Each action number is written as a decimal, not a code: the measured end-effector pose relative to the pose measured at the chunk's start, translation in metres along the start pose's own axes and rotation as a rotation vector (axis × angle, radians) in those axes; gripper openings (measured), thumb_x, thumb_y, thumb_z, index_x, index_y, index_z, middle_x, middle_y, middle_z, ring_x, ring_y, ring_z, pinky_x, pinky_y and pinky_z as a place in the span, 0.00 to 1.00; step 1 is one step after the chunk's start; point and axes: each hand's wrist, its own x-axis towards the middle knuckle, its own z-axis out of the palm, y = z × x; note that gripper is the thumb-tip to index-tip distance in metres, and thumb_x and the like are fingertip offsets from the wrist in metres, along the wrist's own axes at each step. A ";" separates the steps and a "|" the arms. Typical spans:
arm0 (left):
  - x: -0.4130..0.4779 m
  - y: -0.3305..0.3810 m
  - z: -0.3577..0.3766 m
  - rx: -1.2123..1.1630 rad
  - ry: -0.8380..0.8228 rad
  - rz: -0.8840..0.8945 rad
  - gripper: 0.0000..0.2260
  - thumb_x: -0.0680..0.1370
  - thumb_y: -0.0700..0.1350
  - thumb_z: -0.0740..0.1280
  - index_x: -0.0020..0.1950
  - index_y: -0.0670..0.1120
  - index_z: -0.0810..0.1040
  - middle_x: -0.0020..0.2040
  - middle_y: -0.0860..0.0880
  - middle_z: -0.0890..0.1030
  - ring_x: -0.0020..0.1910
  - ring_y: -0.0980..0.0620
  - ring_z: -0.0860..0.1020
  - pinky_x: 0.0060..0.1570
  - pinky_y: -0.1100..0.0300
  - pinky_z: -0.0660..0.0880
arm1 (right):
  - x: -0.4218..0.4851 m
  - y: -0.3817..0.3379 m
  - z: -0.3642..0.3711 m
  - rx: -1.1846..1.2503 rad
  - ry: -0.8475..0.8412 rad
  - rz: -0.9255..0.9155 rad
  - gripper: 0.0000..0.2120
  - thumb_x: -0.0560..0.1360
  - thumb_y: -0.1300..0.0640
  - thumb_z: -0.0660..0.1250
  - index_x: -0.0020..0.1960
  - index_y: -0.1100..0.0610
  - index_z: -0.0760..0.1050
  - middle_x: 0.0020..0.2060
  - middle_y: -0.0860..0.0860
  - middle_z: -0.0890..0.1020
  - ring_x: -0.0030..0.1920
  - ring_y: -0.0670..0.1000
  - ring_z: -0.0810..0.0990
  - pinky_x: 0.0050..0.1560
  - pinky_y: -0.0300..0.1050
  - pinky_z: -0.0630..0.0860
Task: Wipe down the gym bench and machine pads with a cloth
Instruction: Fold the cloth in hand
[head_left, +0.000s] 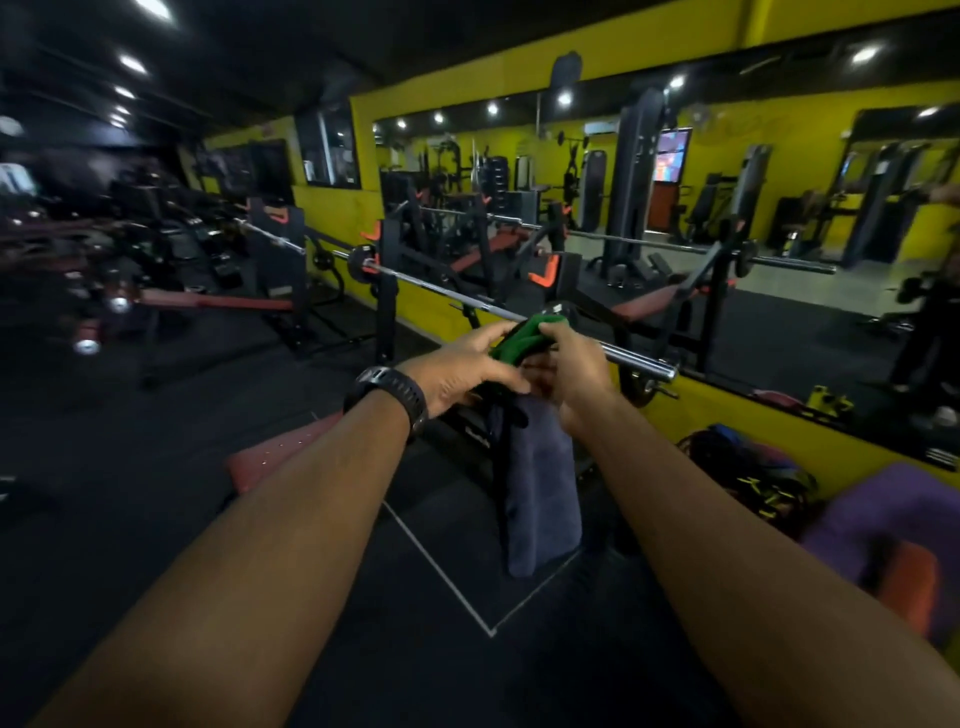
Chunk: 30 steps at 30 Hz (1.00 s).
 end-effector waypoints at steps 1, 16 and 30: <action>-0.003 -0.007 -0.016 0.019 0.048 0.021 0.29 0.68 0.33 0.76 0.64 0.56 0.78 0.60 0.45 0.82 0.64 0.42 0.78 0.66 0.45 0.74 | 0.002 0.003 0.015 -0.020 -0.039 -0.005 0.08 0.82 0.55 0.63 0.49 0.59 0.76 0.27 0.54 0.79 0.26 0.51 0.80 0.30 0.43 0.79; -0.053 -0.041 -0.188 -0.234 0.335 0.008 0.17 0.77 0.31 0.61 0.63 0.42 0.80 0.54 0.40 0.81 0.50 0.42 0.80 0.48 0.56 0.77 | 0.025 0.113 0.154 -0.058 -0.504 0.126 0.12 0.78 0.43 0.67 0.58 0.47 0.75 0.52 0.48 0.84 0.52 0.50 0.82 0.51 0.49 0.77; -0.018 -0.098 -0.295 -0.032 0.623 -0.103 0.06 0.79 0.42 0.70 0.51 0.42 0.85 0.49 0.41 0.85 0.46 0.46 0.82 0.45 0.57 0.79 | 0.133 0.137 0.284 -0.077 -0.451 0.027 0.11 0.78 0.53 0.72 0.48 0.56 0.71 0.44 0.57 0.81 0.42 0.52 0.81 0.42 0.47 0.79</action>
